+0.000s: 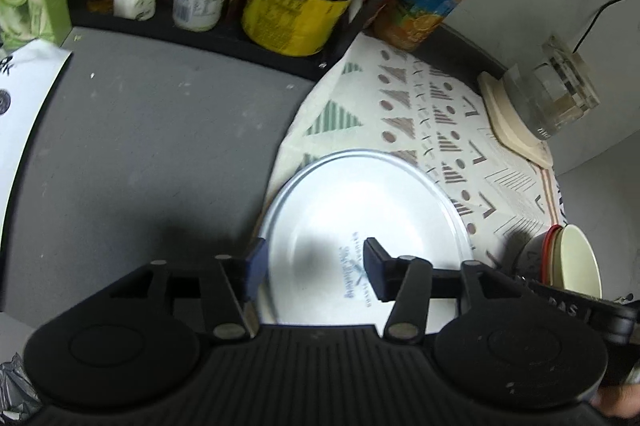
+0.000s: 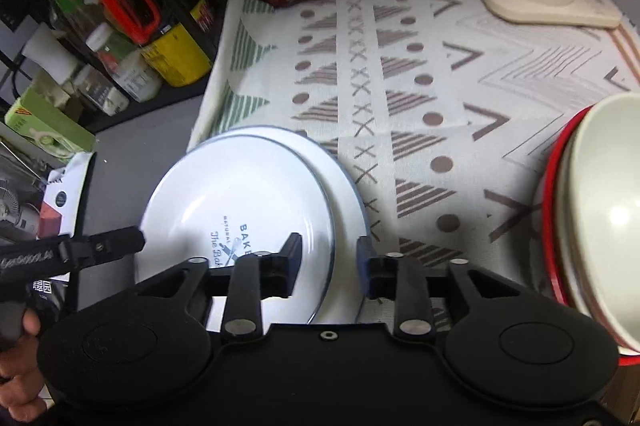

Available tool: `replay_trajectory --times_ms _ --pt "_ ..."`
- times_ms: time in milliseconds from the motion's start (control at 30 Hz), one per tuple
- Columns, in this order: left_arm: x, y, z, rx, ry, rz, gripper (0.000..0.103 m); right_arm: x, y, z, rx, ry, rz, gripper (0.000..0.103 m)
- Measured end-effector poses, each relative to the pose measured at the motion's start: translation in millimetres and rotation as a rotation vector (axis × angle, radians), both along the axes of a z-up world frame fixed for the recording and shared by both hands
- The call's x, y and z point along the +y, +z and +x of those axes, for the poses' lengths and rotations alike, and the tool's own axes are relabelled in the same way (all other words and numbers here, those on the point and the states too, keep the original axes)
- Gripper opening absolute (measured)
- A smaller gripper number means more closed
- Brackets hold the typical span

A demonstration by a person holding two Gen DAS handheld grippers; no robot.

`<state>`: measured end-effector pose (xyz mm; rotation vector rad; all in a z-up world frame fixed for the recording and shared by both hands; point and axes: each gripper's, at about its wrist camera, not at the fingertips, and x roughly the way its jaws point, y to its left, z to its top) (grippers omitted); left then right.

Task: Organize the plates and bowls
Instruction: 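Open both grippers and release the 'Bakery' plate on the stack, then move both grippers to the nested bowls and close on the red rim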

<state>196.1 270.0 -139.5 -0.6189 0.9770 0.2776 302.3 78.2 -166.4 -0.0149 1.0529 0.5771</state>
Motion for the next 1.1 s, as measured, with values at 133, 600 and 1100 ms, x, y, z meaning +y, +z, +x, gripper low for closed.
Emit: replay_trajectory --times_ms 133,600,1100 --pt "-14 11 8 -0.022 -0.003 0.043 0.064 -17 14 0 -0.028 -0.018 0.034 0.047" --pt "-104 37 47 -0.075 -0.046 0.068 0.076 -113 63 9 -0.184 -0.063 0.116 0.079" --pt "-180 33 81 -0.098 -0.107 0.051 0.076 -203 53 30 -0.194 -0.175 0.122 0.084"
